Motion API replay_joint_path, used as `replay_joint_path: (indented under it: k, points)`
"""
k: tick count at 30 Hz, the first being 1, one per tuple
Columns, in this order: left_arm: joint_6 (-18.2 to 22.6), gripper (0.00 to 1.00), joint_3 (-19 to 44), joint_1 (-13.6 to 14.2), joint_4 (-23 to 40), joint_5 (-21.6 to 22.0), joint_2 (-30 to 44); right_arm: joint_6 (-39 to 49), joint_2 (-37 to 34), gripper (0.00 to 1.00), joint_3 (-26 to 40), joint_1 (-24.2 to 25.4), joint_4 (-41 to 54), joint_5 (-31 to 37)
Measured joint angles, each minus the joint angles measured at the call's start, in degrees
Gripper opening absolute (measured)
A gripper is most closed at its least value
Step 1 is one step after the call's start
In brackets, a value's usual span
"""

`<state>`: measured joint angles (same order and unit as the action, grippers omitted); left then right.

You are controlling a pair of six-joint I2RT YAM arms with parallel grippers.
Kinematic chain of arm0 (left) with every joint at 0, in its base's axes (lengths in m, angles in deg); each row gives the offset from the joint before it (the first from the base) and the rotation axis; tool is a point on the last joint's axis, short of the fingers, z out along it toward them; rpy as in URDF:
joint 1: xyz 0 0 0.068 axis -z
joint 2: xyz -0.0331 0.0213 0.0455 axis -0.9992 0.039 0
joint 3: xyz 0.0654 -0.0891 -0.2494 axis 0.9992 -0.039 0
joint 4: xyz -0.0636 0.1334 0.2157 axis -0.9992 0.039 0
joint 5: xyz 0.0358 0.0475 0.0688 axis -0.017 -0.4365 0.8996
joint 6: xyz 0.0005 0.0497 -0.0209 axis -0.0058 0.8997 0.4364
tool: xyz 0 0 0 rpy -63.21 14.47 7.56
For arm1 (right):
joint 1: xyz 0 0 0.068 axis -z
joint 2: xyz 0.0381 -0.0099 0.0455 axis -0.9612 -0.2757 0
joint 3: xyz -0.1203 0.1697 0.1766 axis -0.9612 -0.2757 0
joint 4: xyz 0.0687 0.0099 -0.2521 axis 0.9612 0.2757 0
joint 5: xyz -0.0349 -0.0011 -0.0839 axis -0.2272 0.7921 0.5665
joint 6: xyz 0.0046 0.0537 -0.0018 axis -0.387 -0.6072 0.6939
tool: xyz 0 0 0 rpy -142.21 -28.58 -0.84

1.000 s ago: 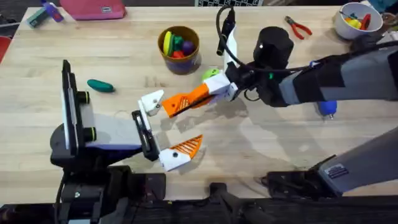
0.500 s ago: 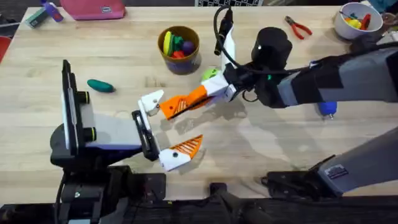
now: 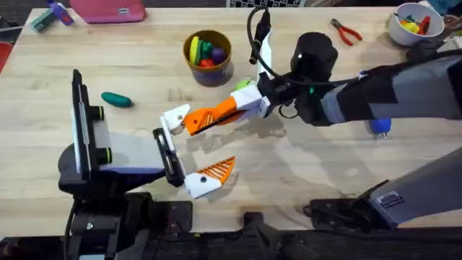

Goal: Pick up the gripper from the table and insert it into the empty holder that is missing its gripper. Then pick up a screw, insert it into the mounting hole, and use the screwdriver to tighten it. Finally, clean up the table by picking up the vegetable and placing it into the bucket.

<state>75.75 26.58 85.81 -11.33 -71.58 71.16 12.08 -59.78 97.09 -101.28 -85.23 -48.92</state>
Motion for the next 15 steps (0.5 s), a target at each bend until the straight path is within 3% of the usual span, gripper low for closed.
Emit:
replay_joint_path:
  k: [15]
  points:
    - [0.0,0.987,0.0,0.0,0.0,0.0,0.0,-1.9,0.0,0.009,0.2,-0.6,-0.1,3.3]
